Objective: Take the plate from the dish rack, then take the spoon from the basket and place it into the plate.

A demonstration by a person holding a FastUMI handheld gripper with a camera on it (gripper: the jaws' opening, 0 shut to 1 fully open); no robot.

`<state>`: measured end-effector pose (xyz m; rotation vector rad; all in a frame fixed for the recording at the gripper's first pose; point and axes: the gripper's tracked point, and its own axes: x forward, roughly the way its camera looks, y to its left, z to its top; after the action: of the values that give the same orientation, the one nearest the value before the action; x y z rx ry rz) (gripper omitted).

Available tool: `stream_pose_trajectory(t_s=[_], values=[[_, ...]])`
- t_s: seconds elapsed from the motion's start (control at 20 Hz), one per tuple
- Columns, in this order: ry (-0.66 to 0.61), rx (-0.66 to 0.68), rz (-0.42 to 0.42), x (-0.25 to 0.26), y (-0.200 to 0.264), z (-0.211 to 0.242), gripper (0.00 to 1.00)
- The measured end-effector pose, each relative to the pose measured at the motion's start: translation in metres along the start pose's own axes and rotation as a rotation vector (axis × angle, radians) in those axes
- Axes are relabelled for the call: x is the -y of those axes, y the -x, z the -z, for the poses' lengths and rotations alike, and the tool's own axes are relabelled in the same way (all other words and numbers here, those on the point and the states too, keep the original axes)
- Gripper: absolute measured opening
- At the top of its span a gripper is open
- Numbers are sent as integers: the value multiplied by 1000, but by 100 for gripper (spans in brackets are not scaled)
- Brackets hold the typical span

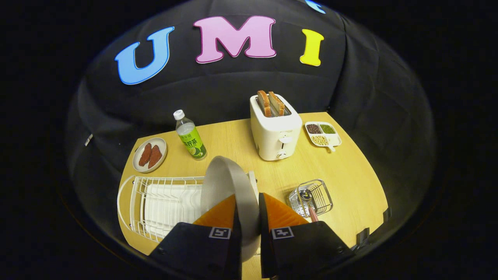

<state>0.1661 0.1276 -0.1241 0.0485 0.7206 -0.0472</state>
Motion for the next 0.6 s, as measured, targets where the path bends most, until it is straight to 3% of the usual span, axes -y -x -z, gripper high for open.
stream_pose_trajectory(t_s=[0.3,0.6], values=[[-23,-8,-124,12,22,6,23],[0,24,-280,36,83,16,23]])
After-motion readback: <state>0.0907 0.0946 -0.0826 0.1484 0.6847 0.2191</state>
